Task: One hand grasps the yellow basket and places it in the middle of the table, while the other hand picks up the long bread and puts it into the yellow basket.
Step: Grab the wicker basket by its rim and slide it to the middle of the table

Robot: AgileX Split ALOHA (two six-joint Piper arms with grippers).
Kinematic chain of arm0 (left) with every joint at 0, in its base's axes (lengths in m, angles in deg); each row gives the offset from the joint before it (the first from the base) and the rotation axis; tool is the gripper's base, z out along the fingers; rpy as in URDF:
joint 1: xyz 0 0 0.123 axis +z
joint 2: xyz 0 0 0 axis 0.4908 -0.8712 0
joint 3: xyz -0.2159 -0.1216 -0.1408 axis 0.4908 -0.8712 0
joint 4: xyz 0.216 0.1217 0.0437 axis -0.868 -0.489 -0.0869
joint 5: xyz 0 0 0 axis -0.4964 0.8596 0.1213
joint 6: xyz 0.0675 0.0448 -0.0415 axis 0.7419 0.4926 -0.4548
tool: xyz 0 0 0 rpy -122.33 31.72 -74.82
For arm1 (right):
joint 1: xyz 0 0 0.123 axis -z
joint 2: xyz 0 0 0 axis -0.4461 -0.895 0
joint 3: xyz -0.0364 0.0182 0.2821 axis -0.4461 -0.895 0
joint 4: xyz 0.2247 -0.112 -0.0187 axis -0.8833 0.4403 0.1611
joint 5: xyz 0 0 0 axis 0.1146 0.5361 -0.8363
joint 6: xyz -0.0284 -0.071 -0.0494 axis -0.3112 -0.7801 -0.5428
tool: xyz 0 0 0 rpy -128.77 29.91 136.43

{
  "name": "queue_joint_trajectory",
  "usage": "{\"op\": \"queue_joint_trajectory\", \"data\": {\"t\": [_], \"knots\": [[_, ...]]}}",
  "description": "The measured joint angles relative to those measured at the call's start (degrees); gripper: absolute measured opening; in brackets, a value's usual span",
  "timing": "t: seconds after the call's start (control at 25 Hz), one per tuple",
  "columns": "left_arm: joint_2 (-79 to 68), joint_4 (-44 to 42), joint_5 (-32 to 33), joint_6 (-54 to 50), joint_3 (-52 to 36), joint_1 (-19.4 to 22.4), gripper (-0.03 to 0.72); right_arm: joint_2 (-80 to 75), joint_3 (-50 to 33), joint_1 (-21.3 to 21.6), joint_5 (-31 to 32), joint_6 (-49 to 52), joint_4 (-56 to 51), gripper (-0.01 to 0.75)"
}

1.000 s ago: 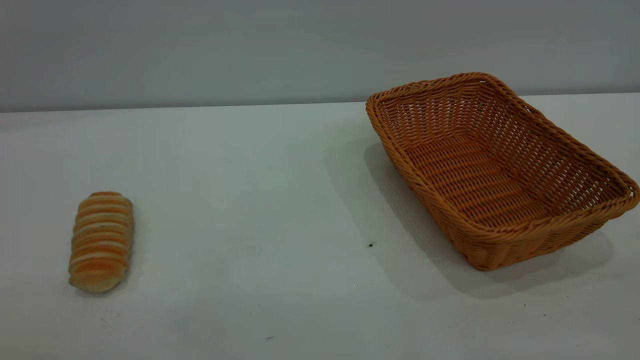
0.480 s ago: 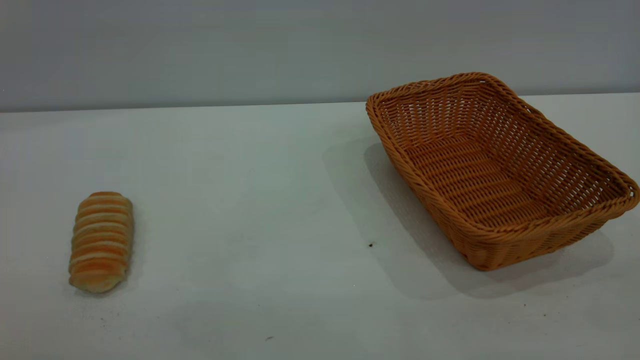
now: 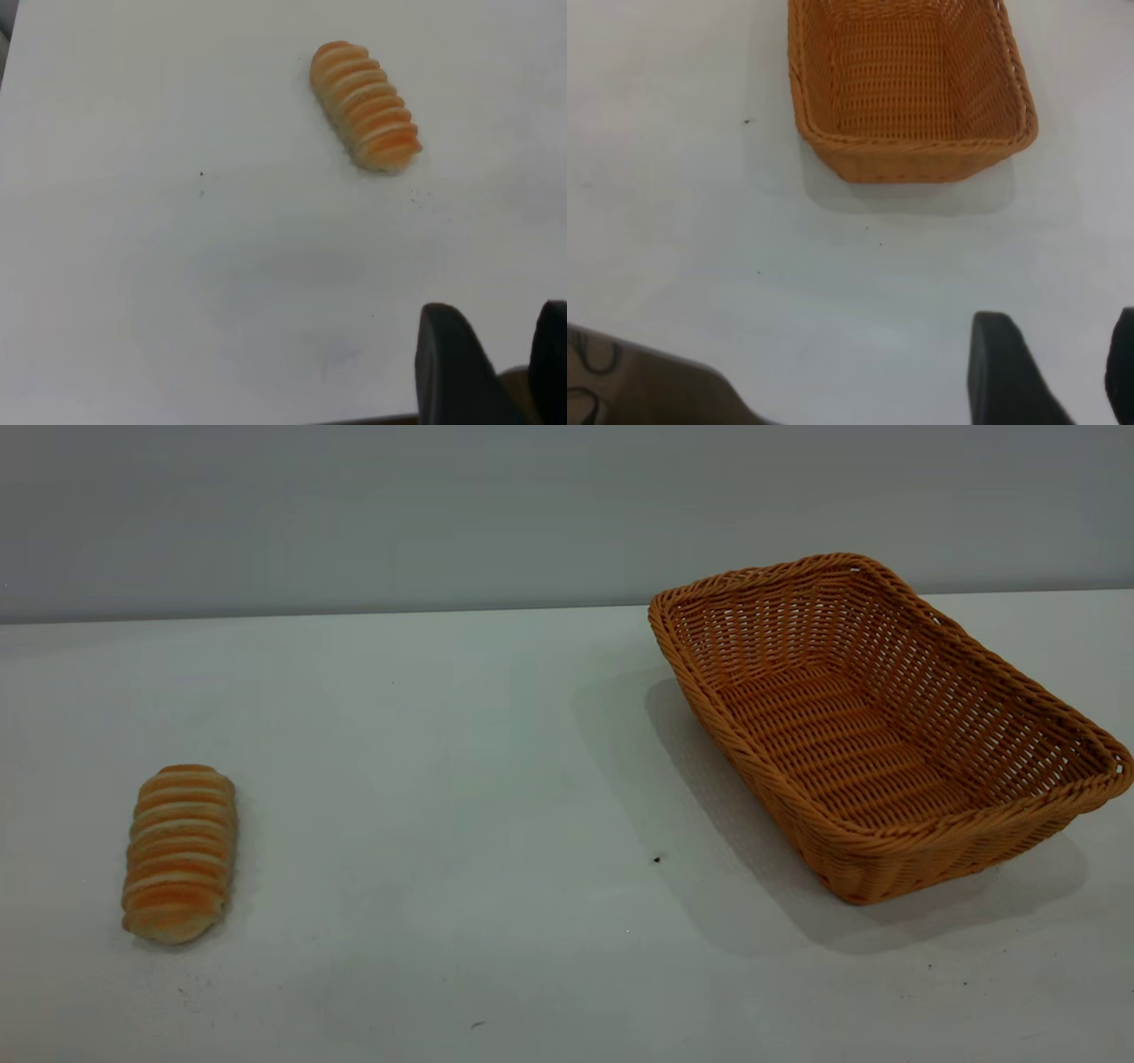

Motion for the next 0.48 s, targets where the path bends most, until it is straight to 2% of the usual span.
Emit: {"op": "queue_joint_trajectory", "data": {"t": [0.48], "knots": [[0.0,0.1,0.0,-0.1,0.0,0.0,0.281,0.0,0.0,0.0,0.0,0.0,-0.4,0.324]]}}
